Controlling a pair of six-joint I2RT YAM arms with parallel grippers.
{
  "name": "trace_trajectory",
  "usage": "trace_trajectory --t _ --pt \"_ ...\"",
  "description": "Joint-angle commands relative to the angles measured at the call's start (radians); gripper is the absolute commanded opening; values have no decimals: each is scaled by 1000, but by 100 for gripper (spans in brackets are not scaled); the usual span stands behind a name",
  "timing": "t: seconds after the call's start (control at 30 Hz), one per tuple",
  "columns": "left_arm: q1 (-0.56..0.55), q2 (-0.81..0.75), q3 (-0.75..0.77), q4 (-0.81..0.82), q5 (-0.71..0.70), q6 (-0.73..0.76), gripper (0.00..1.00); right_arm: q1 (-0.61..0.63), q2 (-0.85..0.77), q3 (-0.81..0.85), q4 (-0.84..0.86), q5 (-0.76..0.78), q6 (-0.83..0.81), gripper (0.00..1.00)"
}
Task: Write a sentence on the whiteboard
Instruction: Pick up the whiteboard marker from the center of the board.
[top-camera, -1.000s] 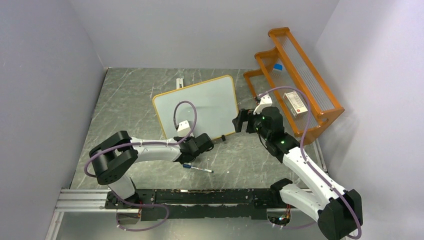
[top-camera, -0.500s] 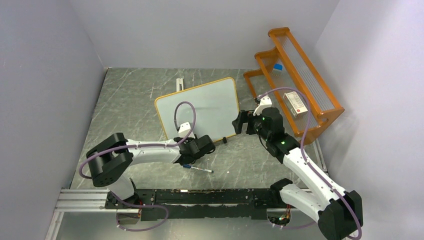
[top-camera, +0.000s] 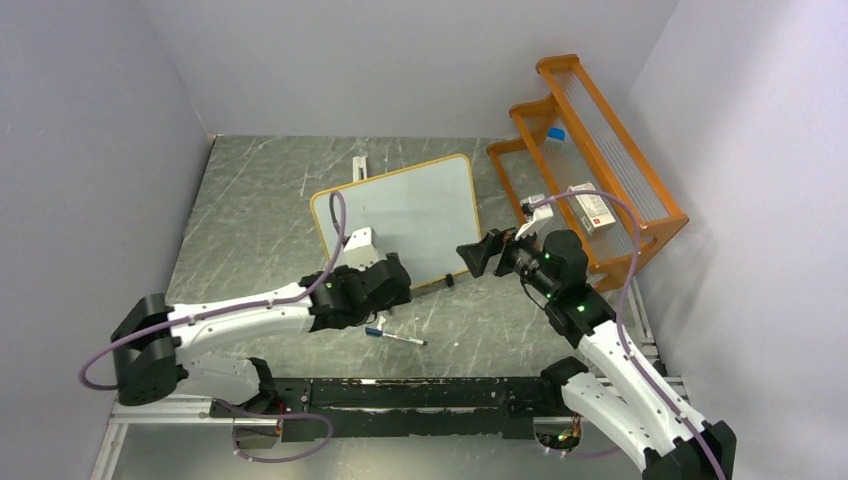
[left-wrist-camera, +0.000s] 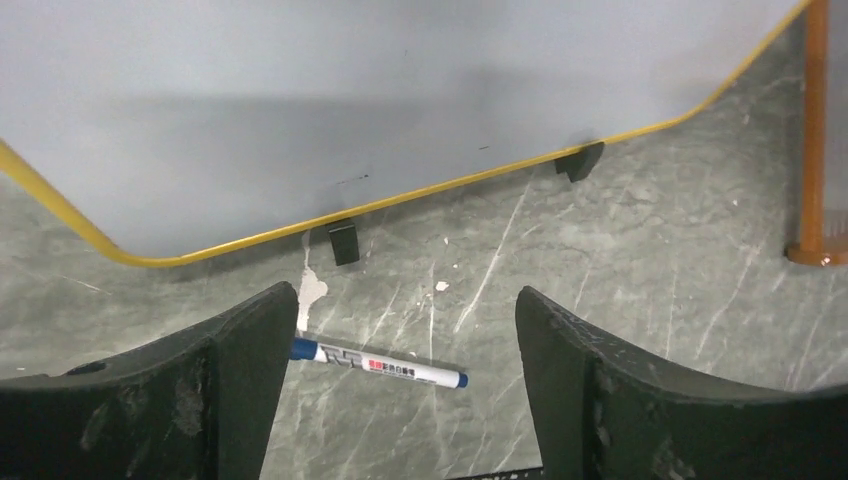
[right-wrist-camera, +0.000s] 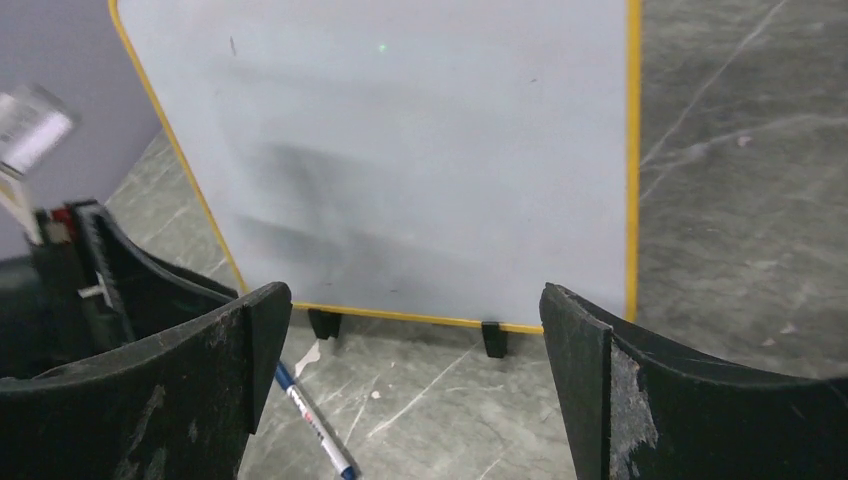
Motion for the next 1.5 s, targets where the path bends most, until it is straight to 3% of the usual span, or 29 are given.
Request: trace_trajectory --t 0.0,0.2,0.43,0.67,0.8,0.97,1.2,1.47 --pt "-6 -105 -20 -52 -5 175 85 18 58 -5 -4 -127 -46 100" --pt "18 -274 -70 -69 7 301 89 274 163 34 -105 93 -102 99" --pt "108 -409 -80 -107 76 463 90 524 323 91 -224 223 -101 94" --pt "329 -483 -59 -175 152 626 93 697 532 161 -280 271 -106 86" --pt "440 -513 -55 -175 201 686 93 745 650 224 -318 308 -119 73" --pt "462 -563 -53 -172 203 713 93 760 780 317 -387 313 -159 56" --pt "461 -612 -43 -188 175 735 93 763 913 385 -431 302 -198 43" --pt "461 -606 -35 -168 178 768 93 775 1044 476 -479 314 -239 37"
